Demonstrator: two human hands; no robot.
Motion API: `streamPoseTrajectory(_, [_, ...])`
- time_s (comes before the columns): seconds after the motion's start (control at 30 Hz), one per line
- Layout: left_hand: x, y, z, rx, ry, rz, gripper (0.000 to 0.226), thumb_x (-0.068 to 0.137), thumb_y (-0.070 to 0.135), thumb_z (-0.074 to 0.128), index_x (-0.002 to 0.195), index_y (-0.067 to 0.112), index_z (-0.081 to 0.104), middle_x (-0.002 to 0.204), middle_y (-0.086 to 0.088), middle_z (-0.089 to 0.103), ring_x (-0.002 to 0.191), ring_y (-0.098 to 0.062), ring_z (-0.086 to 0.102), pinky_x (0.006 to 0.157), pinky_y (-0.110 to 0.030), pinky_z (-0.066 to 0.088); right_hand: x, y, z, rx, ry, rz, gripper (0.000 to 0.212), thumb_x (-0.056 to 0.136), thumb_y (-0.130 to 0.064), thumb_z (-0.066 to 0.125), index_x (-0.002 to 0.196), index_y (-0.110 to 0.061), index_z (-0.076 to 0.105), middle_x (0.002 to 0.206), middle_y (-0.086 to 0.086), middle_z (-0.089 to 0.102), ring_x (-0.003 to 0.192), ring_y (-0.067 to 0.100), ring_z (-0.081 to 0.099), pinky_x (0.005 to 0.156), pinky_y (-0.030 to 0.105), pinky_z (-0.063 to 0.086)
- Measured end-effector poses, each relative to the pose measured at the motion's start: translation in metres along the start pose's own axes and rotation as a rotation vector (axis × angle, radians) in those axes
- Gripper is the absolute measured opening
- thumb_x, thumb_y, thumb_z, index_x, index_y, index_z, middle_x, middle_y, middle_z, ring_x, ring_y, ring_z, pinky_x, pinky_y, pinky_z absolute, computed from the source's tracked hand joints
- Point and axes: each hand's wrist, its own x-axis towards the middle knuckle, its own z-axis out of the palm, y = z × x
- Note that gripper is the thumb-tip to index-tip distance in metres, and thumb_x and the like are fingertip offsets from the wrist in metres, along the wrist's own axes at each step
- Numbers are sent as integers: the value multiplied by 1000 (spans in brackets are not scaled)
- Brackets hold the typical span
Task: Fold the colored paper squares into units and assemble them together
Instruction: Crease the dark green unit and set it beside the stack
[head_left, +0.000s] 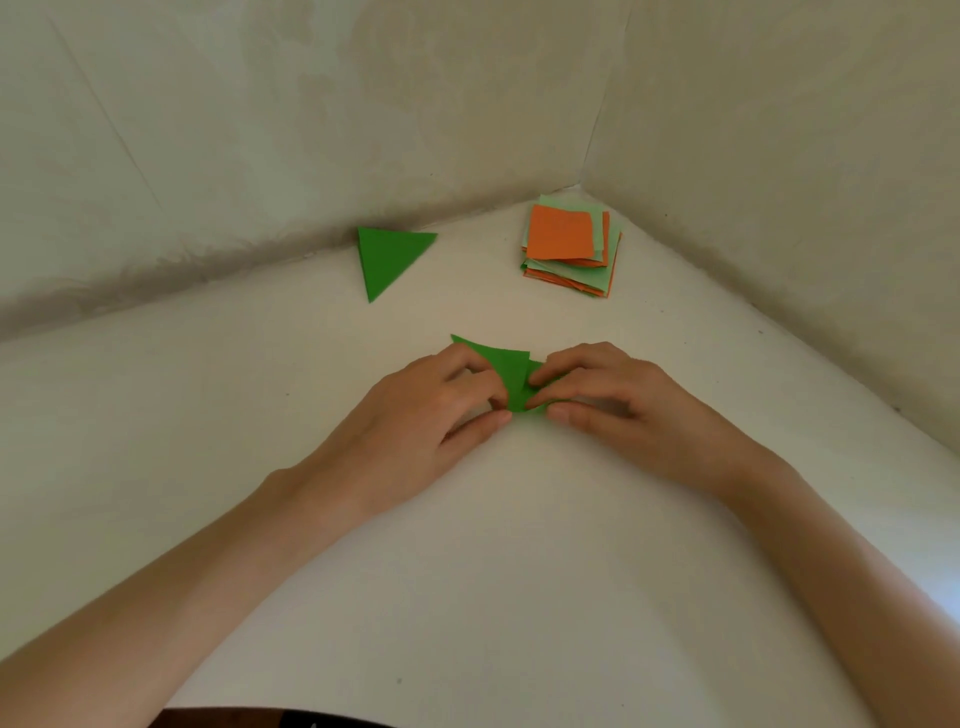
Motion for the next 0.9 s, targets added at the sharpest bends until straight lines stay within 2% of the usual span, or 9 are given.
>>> streamPoseTrajectory(0.07, [-3, -1, -3, -29, -32, 2, 32, 89, 49, 38, 101, 29, 59, 117, 7, 52, 100, -13, 56, 81, -33, 50, 1, 1, 0, 10, -14, 31, 31, 88, -41, 54, 100, -19, 71, 114, -10, 57, 111, 6, 47, 99, 18, 34])
streamPoseTrajectory(0.13, [-6, -3, -3, -66, -64, 31, 30, 89, 45, 40, 106, 32, 60, 125, 4, 52, 115, -21, 52, 93, -38, 46, 3, -1, 0, 74, -22, 111, 22, 85, -42, 62, 90, -23, 71, 113, -14, 56, 110, 4, 46, 98, 15, 32])
streamPoseTrajectory(0.23, [-9, -5, -3, 6, -50, 141, 35, 90, 33, 40, 109, 25, 68, 125, 0, 58, 131, -20, 41, 105, -46, 32, 8, -6, 3, 151, 22, 232, 5, 81, -31, 67, 76, -29, 65, 106, -14, 55, 106, 4, 46, 92, 8, 30])
streamPoseTrajectory(0.33, [-12, -6, -8, 66, -22, 197, 37, 88, 26, 40, 108, 20, 71, 117, 1, 66, 121, -11, 47, 103, -49, 30, 11, -9, 9, 114, 64, 265, 15, 81, -24, 70, 72, -29, 60, 103, -12, 51, 104, 2, 42, 86, 2, 26])
streamPoseTrajectory(0.43, [-14, -7, -12, 65, -39, 208, 38, 87, 24, 40, 110, 18, 70, 118, 1, 66, 114, -7, 51, 104, -45, 33, 12, -11, 11, 69, 73, 288, 17, 81, -25, 70, 72, -29, 57, 101, -15, 48, 101, -2, 38, 82, 0, 25])
streamPoseTrajectory(0.53, [-12, -3, -15, 42, -65, 203, 39, 86, 21, 39, 112, 16, 68, 116, 0, 66, 106, -11, 56, 101, -32, 39, 12, -11, 13, 37, 84, 287, 13, 81, -28, 69, 75, -26, 58, 99, -17, 45, 98, -2, 37, 81, 1, 27])
streamPoseTrajectory(0.63, [-10, -1, -17, 48, -87, 214, 42, 85, 16, 38, 116, 15, 65, 114, 0, 65, 98, -16, 57, 90, -30, 39, 13, -11, 15, 3, 108, 288, 13, 80, -29, 70, 76, -24, 59, 98, -18, 45, 95, 3, 36, 81, 3, 28])
streamPoseTrajectory(0.8, [-10, -2, -16, 116, -109, 247, 46, 82, 13, 36, 117, 16, 67, 115, -5, 63, 89, -16, 48, 82, -19, 32, 14, -11, 19, -44, 133, 284, 18, 79, -30, 70, 72, -28, 54, 95, -18, 41, 95, 5, 34, 81, 7, 29])
streamPoseTrajectory(0.9, [-9, 0, -16, 150, -118, 247, 46, 81, 13, 36, 115, 15, 67, 114, -6, 62, 82, -21, 50, 79, -21, 34, 14, -11, 20, -87, 145, 292, 22, 81, -32, 69, 70, -31, 50, 95, -11, 42, 94, 5, 34, 80, 9, 30])
